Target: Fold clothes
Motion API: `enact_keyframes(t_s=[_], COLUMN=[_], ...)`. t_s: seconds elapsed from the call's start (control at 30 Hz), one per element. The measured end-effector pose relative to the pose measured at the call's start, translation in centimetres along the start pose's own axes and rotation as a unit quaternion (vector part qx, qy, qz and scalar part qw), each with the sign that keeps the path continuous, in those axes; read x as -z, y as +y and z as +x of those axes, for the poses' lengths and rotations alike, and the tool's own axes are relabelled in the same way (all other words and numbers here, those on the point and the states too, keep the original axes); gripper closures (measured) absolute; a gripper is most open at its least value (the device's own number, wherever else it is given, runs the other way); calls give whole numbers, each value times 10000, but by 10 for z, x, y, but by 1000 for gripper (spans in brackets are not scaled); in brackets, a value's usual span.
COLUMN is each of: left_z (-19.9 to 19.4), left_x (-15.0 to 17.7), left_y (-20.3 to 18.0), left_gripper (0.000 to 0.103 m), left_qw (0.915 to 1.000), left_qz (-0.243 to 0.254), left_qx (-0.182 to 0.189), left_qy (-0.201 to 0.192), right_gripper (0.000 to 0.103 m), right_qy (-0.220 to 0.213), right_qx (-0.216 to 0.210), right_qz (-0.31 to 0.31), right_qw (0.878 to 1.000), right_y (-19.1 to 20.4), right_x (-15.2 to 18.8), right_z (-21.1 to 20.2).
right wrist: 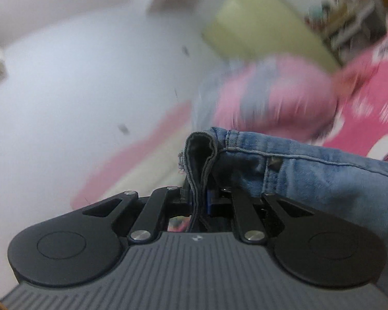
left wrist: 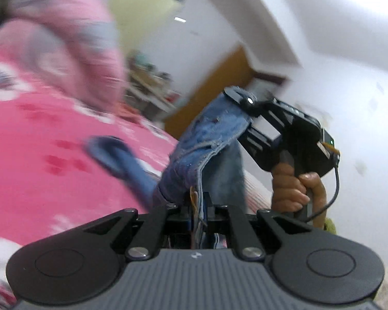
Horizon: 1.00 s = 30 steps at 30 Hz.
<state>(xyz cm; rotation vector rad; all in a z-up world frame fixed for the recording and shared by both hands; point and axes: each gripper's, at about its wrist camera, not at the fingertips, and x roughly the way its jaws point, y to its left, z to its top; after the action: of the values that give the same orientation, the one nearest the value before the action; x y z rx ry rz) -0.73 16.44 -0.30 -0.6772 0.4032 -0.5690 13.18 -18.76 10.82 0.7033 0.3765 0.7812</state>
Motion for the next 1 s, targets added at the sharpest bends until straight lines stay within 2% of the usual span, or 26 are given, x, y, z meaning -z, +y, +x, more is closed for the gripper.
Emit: enact_keyframes(t_s=[0.07, 0.17, 0.27, 0.33, 0.43, 0.47, 0.53, 0.57, 0.6, 0.63, 0.67, 0.73, 0.8, 0.87, 0.93, 0.97, 1.0], left_z=[1, 5, 8, 10, 5, 0, -6, -8, -11, -16, -20, -31, -46, -51, -58, -58, -58], left_x=[-22, -52, -66, -69, -68, -68, -69, -70, -71, -72, -73, -70, -63, -53, -37, -27, -17], left_y=[44, 109, 174, 212, 256, 265, 266, 264, 258, 251, 243, 222, 193, 166, 133, 121, 109], left_gripper=[95, 95, 94, 94, 88, 87, 74, 66, 60, 57, 55, 54, 51, 49, 47, 47, 47], left_qw=[9988, 9927, 9800, 9682, 9513, 9449, 9401, 9402, 9422, 9444, 9470, 9527, 9595, 9660, 9708, 9708, 9699], left_qz=[-365, -889, -1479, -1833, -2594, -2824, -2938, -2889, -2780, -2659, -2540, -2288, -1975, -1623, -1280, -1151, -1030], left_qx=[-285, -697, -1223, -1618, -1455, -1359, -1292, -1335, -1407, -1480, -1541, -1626, -1659, -1688, -1785, -1896, -2023], left_qy=[-162, -431, -522, -527, -808, -946, -1148, -1212, -1235, -1247, -1222, -1162, -1132, -1095, -963, -913, -876], right_gripper=[95, 95, 95, 95, 94, 90, 84, 74, 72, 70, 57, 42, 38, 29, 22, 22, 22], right_qy=[477, 1114, 1670, 2018, 2374, 2513, 2739, 2939, 3104, 3159, 3204, 3170, 3090, 2947, 2803, 2761, 2828], right_qx=[45, 189, 468, 620, 935, 1041, 1306, 1425, 1496, 1419, 1320, 1056, 838, 693, 744, 808, 996], right_qz=[25, -16, -4, 97, 338, 423, 729, 876, 1021, 1157, 1271, 1186, 982, 594, -3, -321, -700], right_qw=[9988, 9936, 9848, 9774, 9663, 9614, 9501, 9411, 9332, 9309, 9294, 9350, 9423, 9512, 9570, 9572, 9514], right_y=[2, -3, -29, -49, -76, -86, -111, -120, -128, -129, -130, -123, -111, -98, -87, -83, -83], right_x=[-1, 6, 15, 32, 71, 85, 101, 104, 106, 103, 100, 84, 66, 45, 32, 28, 29], right_z=[66, 162, 252, 297, 337, 350, 369, 378, 384, 382, 378, 358, 332, 300, 268, 255, 250])
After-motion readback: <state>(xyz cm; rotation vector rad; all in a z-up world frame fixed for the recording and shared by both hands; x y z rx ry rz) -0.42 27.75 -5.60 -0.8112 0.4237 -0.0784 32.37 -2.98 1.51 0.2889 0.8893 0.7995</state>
